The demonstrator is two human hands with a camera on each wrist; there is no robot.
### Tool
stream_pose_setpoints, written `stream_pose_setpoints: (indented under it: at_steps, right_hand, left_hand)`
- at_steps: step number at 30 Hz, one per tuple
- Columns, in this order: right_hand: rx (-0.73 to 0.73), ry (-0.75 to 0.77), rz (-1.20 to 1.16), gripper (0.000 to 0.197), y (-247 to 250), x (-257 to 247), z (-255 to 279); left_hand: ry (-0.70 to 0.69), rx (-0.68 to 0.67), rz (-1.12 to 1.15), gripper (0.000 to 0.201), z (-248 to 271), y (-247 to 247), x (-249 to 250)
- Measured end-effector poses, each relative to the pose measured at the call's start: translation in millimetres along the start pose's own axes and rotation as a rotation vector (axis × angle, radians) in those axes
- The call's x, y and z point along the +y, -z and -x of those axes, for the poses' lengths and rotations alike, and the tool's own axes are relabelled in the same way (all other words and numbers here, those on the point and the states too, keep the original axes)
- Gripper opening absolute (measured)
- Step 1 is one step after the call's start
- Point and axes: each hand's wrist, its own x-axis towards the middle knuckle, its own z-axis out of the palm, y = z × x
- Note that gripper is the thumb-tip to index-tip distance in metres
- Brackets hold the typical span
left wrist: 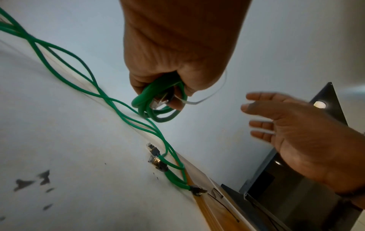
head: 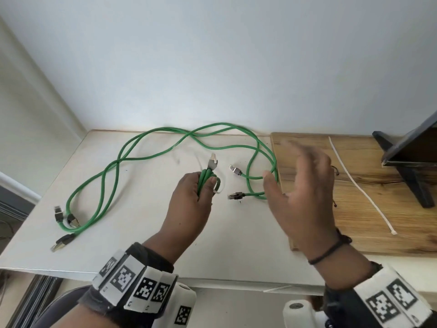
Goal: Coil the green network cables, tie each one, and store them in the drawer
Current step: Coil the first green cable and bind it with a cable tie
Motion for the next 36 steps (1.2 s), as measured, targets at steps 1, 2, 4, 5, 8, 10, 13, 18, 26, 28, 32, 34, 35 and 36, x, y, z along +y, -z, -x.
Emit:
stream_pose_setpoints:
  at_steps: [1, 2, 4, 5, 8, 10, 13, 18, 26, 28, 32, 34, 35, 36]
  right_hand:
    - [-0.082, -0.210, -0.103, 0.057, 1.3, 5.6, -3.4]
    - [-0.201, -0.437, -0.256, 0.064, 3.4, 8.2, -7.2]
    - [-0.417, -0.722, -0.606, 0.065, 6.1, 14.0, -12.3]
    - [-0.468, -0.743, -0.724, 0.061, 7.4, 17.2, -14.4]
    - [-0.599, -0.585, -0.847, 0.060, 12.9, 12.9, -17.5]
    - [-0.778, -0.461, -0.757, 0.059, 14.4, 5.4, -15.5]
    - [-1.044, -0.383, -0.572, 0.040, 11.5, -7.3, -4.0]
    - [-0.830, -0.567, -0.739, 0.019, 2.2, -11.5, 2.8]
    - [-0.578, -0.814, -0.932, 0.024, -7.4, -4.3, -0.2]
    - [-0.567, -0.832, -0.893, 0.030, -9.8, -7.1, 3.6]
    - [-0.568, -0.776, -0.801, 0.029, -13.0, -5.7, 7.0]
    - [-0.531, -0.785, -0.831, 0.012, -13.9, -4.9, 7.2]
    - [-0.497, -0.798, -0.851, 0.012, -14.7, -4.1, 7.4]
    - [-0.463, -0.813, -0.861, 0.013, -15.9, -2.9, 7.8]
  left_hand:
    - [-0.036, -0.024, -0.010, 0.026, 0.8, -0.9, -0.2]
    - [-0.068, -0.035, -0.035, 0.024, 2.3, -2.1, -1.1]
    - [-0.113, -0.067, -0.102, 0.023, 4.8, -5.7, -3.0]
    - [-0.128, -0.101, -0.130, 0.023, 6.4, -7.2, -3.3]
    - [-0.141, -0.188, -0.227, 0.020, 10.7, -9.8, -3.7]
    - [-0.139, -0.203, -0.270, 0.018, 11.5, -10.1, -3.1]
    - [-0.106, -0.213, -0.280, 0.018, 11.4, -9.2, -2.0]
    - [-0.106, -0.170, -0.322, 0.019, 8.8, -6.3, -6.2]
    - [-0.266, -0.277, -0.488, 0.023, 21.1, -16.0, 0.6]
    - [-0.288, -0.296, -0.521, 0.025, 22.6, -18.4, 3.3]
    - [-0.295, -0.305, -0.521, 0.023, 23.7, -19.0, 3.9]
    - [-0.309, -0.306, -0.538, 0.023, 24.9, -19.9, 4.9]
    - [-0.314, -0.310, -0.547, 0.023, 25.4, -20.5, 5.2]
    - [-0.323, -0.311, -0.554, 0.024, 25.7, -21.1, 5.2]
